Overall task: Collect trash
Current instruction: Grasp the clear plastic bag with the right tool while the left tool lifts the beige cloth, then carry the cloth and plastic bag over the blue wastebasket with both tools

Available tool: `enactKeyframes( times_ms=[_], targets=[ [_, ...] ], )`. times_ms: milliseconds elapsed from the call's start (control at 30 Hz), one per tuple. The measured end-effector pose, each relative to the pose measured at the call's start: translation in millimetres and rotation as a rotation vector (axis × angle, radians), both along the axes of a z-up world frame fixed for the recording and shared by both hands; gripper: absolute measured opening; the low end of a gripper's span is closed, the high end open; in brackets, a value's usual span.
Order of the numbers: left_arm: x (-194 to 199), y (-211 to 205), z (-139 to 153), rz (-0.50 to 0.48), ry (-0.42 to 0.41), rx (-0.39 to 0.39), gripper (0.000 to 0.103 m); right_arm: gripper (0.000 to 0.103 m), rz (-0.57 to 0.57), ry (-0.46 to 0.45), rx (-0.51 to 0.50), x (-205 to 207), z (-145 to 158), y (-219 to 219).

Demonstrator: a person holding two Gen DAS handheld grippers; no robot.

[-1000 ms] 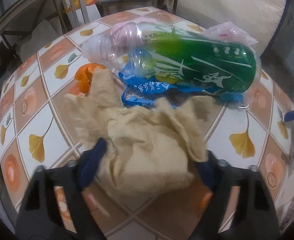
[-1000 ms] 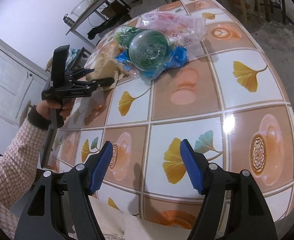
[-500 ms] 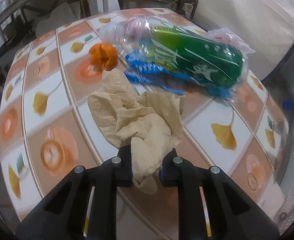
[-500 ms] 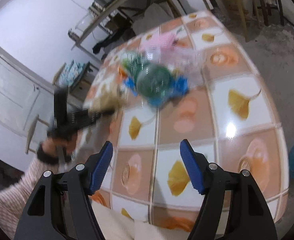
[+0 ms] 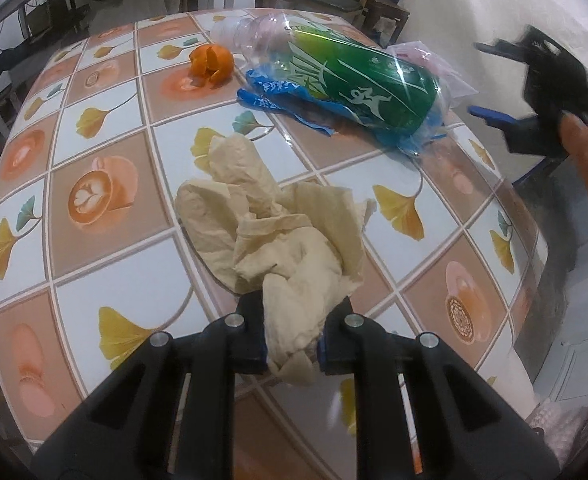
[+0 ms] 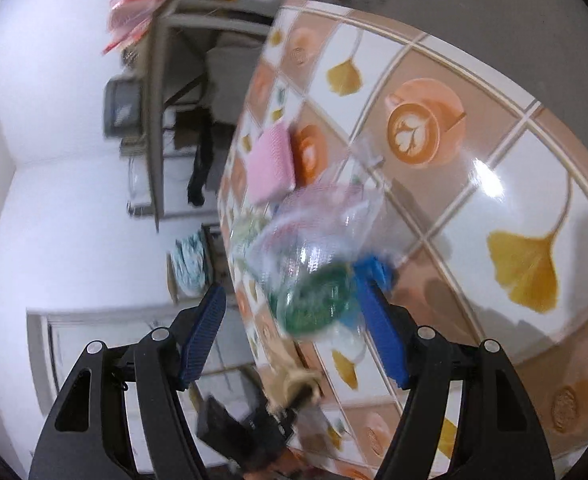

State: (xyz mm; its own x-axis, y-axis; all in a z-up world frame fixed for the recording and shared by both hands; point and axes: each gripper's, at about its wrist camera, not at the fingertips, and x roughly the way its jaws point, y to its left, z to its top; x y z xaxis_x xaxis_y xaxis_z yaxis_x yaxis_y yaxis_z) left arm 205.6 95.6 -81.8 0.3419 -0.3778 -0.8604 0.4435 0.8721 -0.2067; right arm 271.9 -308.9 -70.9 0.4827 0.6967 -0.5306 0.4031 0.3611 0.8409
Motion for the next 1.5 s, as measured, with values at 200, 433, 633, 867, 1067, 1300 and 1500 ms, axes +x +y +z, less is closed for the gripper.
enactKeyframes(
  times_ms=[200,433,633,867,1067,1300,1500],
  targets=[
    [-4,1,1,-0.004,0.009,-0.015,0.014,0.072,-0.071,0.138,0.039,22,-23,8],
    [-3,3,1,-0.012,0.008,-0.027,0.014,0.072,-0.124,0.210,0.087,40,-41,17],
    [-3,3,0,-0.012,0.008,-0.028,0.014,0.069,-0.157,0.224,0.131,48,-55,16],
    [-3,3,1,-0.011,0.005,-0.024,0.014,0.038,-0.165,0.194,0.173,37,-64,10],
    [-4,3,1,0.007,0.005,-0.024,0.013,0.019,-0.180,0.134,0.230,27,-58,1],
    [-2,14,4,0.059,0.007,-0.058,0.011,0.016,-0.198,0.052,0.266,17,-41,-15],
    [-8,22,20,0.095,-0.017,-0.085,0.011,0.016,-0.210,-0.028,0.267,2,-16,-39]
  ],
)
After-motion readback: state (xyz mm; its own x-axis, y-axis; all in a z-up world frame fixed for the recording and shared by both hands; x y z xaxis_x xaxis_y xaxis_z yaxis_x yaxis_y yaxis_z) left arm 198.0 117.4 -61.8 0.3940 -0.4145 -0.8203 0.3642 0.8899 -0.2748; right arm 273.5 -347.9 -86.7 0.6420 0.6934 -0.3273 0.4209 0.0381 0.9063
